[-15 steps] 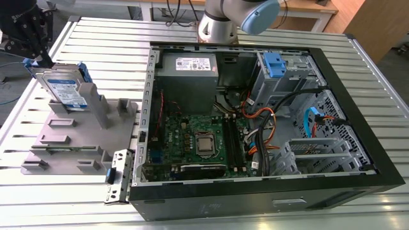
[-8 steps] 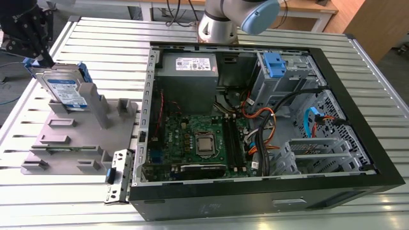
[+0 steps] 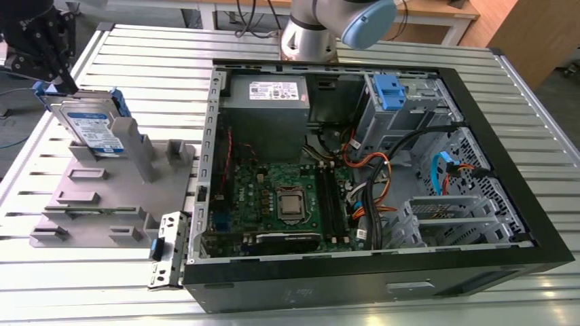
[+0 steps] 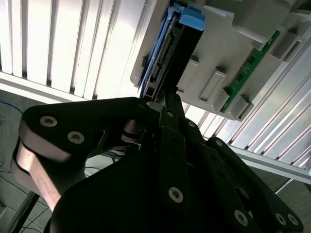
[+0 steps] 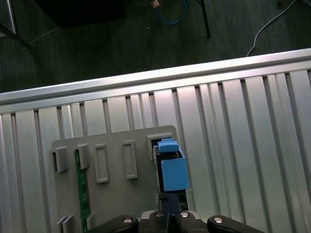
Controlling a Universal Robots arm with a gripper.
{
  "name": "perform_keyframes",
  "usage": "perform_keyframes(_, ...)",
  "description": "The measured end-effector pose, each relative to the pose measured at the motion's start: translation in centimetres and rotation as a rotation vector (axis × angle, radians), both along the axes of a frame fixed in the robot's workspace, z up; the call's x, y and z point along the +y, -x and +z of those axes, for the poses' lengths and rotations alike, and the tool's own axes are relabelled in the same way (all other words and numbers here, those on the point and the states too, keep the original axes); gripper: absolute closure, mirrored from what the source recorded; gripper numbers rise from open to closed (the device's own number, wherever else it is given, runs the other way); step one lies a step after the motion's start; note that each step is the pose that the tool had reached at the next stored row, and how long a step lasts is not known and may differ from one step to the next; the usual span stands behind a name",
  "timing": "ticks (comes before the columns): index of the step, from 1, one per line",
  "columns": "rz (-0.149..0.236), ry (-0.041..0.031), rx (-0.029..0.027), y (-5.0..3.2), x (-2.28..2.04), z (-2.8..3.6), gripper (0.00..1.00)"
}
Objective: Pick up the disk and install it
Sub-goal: 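Pick up the disk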
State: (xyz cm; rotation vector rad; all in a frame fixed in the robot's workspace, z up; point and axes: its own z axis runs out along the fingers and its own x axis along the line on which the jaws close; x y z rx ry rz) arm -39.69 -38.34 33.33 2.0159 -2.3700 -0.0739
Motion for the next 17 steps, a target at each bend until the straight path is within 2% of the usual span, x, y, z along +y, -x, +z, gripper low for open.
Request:
perform_keyframes(8, 0.042, 0.0001, 0.0002, -0.2, 0.04, 0.0, 0.89)
perform_keyframes(17, 0.074, 0.0001, 0.0001, -0.75, 0.12, -0.02, 0.89)
